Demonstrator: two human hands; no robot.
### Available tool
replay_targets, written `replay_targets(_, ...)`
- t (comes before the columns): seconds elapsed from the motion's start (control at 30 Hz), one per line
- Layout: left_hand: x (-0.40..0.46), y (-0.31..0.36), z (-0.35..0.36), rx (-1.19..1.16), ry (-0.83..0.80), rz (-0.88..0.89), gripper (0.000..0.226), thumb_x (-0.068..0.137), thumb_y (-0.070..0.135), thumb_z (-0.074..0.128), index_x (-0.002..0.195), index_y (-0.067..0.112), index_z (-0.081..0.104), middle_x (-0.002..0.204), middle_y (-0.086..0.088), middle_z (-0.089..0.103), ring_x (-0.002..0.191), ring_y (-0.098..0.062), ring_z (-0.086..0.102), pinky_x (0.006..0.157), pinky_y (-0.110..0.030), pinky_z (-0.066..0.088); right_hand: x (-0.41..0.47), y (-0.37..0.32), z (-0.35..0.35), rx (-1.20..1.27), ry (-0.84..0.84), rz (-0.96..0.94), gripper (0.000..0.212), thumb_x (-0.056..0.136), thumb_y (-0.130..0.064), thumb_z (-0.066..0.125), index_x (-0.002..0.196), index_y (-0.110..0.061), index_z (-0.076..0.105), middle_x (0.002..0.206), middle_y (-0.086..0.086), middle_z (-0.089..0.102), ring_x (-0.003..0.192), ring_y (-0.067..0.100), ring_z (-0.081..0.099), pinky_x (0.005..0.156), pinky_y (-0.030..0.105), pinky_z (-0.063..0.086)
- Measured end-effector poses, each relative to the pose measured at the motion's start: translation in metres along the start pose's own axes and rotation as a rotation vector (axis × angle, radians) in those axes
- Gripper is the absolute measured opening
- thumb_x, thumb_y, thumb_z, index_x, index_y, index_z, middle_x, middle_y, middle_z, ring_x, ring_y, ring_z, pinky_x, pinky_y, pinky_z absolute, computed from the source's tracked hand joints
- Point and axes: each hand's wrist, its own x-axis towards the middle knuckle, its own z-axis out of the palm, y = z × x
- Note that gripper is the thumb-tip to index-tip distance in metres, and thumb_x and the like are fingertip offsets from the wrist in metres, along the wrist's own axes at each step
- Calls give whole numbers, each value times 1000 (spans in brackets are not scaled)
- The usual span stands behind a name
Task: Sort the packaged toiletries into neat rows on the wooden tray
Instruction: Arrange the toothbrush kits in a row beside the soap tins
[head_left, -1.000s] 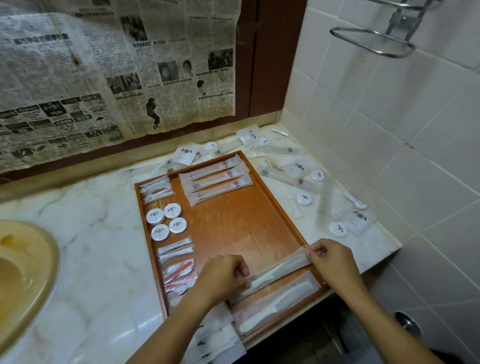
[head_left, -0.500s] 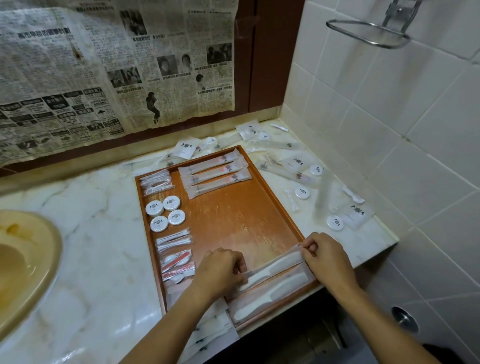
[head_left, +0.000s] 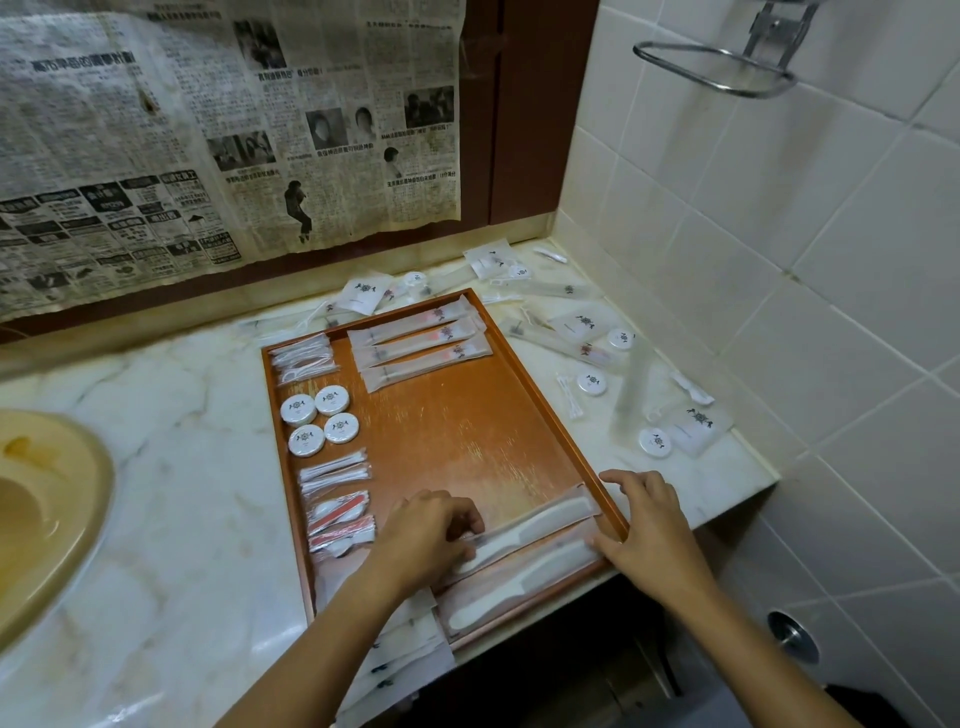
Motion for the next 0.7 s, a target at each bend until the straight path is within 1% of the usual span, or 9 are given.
replay_targets(0.13, 0, -1, 1, -26, -9, -21, 20, 78, 33, 78, 94, 39, 67, 89, 15, 60, 89, -10, 52, 87, -35, 46, 1, 2, 0, 19, -7, 4, 67, 76, -36, 78, 131, -40, 39, 118, -13, 38, 115, 8, 39, 98, 32, 46)
replay_targets(0.33, 1, -1, 1, -21, -6, -18, 20, 79, 33, 78, 95, 38, 68, 88, 17, 60, 88, -8, 51, 87, -35, 45, 3, 4, 1, 12, -20, 27, 66, 79, -32, 75, 134, -36, 39, 116, -12, 38, 115, 11, 40, 96, 31, 45)
replay_targets(0.5, 1, -3, 2, -25, -12, -18, 20, 78, 34, 78, 94, 39, 67, 88, 17, 61, 88, -8, 52, 88, -37, 45, 5, 6, 2, 9, -30, 50, 64, 81, -33, 74, 135, -34, 40, 117, -10, 39, 117, 12, 40, 96, 32, 46)
replay_targets(0.7, 1, -3, 2, -18, -7, -16, 19, 78, 35, 78, 93, 40, 67, 88, 17, 60, 88, -7, 51, 87, -34, 42, 7, 7, 3, 18, -34, 82, 61, 81, -34, 74, 133, -33, 43, 120, -5, 43, 118, 14, 42, 96, 34, 48)
